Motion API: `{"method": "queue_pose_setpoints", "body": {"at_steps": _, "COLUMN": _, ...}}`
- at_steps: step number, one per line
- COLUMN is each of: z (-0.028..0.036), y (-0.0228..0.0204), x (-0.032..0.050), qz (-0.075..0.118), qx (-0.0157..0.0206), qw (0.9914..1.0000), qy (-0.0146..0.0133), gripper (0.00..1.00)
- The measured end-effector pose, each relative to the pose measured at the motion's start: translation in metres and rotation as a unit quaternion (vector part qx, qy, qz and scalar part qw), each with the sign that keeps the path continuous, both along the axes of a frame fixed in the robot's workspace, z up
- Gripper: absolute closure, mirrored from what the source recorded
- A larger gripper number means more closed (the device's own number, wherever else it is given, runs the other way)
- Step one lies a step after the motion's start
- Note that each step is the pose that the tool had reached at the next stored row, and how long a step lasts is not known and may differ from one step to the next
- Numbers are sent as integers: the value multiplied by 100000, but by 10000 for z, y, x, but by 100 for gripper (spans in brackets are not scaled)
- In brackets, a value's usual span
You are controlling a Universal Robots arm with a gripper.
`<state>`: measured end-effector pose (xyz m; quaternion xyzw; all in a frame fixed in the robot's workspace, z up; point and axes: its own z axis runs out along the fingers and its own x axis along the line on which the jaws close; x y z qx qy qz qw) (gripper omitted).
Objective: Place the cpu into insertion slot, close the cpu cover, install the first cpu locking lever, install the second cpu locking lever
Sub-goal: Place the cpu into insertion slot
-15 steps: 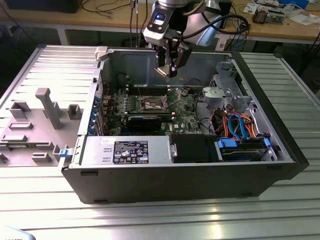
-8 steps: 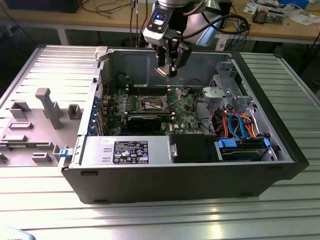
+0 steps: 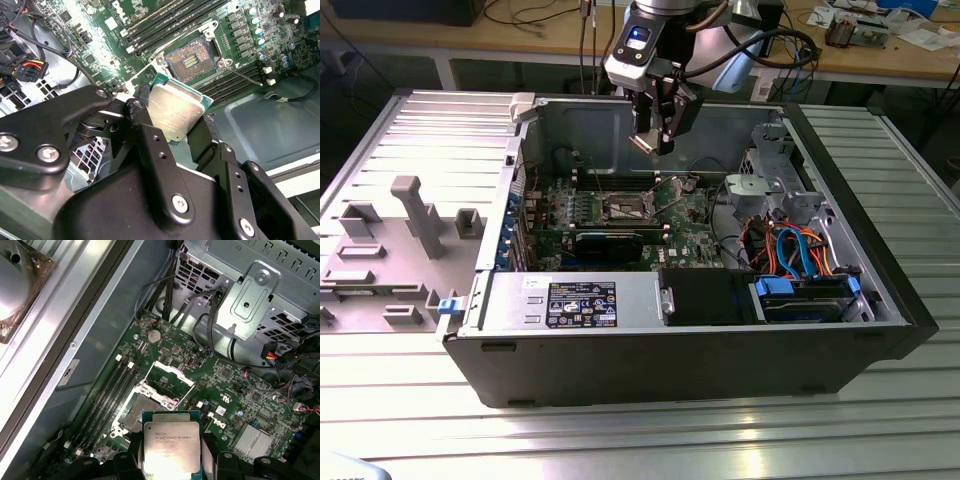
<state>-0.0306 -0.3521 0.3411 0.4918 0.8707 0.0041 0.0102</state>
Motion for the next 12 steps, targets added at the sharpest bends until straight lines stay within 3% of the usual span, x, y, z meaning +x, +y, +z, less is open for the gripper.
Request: {"method": "queue_pose_setpoints", "body": {"at_steps": 12, "z": 0, "y": 0, "x": 0, "qz": -699, "qx": -3, "qw": 99998, "qy": 1, "gripper": 45}}
